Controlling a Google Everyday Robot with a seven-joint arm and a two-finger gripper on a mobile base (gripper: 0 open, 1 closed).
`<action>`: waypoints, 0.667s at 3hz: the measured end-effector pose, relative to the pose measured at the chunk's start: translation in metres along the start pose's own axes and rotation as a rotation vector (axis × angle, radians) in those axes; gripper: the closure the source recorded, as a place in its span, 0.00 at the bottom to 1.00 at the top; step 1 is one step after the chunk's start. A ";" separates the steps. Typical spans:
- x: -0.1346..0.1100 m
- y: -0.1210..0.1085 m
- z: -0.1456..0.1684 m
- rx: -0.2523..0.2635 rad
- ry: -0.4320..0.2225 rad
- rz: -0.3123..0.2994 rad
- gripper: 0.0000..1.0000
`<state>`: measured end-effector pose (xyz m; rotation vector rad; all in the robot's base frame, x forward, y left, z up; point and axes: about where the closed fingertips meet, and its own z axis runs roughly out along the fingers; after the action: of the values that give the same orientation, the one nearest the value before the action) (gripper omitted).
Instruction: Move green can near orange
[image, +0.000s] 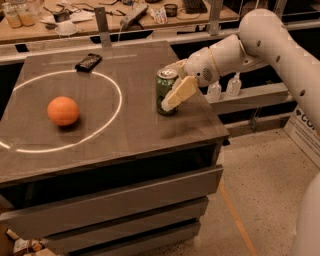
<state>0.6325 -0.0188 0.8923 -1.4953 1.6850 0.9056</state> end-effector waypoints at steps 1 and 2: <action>-0.001 0.013 -0.001 -0.038 -0.022 -0.001 0.19; -0.002 0.013 0.002 -0.042 -0.022 -0.002 0.42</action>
Offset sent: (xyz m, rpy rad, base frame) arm -0.0119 0.0012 0.0027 0.0225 0.0139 0.0308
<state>0.6196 -0.0150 0.8939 -1.5096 1.6579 0.9580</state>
